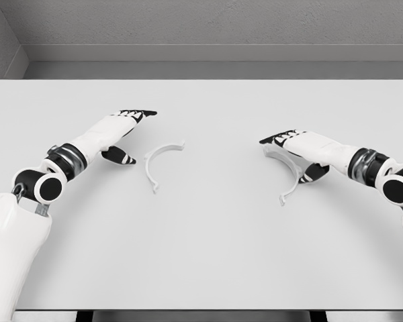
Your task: Assemble PVC drainage pipe clamps
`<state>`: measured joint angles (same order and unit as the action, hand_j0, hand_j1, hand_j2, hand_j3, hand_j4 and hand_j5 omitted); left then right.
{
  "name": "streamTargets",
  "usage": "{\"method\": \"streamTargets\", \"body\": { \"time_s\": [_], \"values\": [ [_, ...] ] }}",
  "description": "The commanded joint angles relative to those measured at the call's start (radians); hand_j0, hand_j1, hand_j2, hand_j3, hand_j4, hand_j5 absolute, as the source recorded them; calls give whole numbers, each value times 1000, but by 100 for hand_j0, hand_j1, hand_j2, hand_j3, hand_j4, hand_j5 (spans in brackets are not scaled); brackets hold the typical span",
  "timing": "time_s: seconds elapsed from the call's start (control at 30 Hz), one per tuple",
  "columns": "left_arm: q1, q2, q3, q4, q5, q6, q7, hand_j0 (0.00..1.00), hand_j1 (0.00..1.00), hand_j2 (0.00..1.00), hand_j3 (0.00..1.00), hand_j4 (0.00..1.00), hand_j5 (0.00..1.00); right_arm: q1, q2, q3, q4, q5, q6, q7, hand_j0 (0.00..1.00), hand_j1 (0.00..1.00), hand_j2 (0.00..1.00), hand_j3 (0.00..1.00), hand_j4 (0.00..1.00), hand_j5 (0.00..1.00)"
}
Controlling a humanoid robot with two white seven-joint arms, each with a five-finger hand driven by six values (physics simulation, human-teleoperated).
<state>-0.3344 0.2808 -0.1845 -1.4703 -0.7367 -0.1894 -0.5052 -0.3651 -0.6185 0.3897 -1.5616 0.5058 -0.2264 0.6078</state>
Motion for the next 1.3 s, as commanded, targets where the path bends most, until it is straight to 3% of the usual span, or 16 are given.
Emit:
{"method": "streamTargets", "body": {
  "time_s": [0.0,0.57,1.27],
  "values": [
    [0,0,0,1,3,1,1,100,100,100,100,100,100,0,2,0,-1,-4,1,0,100,100,100,100,100,100],
    [-3,-37,-41,-8,2,-1,1,100,100,100,100,100,100,0,5,17,-23,-7,2,1,100,100,100,100,100,100],
    [-17,-75,-27,-5,-29,21,1,100,100,100,100,100,100,-2,14,23,-44,-9,6,3,100,100,100,100,100,100]
  ]
}}
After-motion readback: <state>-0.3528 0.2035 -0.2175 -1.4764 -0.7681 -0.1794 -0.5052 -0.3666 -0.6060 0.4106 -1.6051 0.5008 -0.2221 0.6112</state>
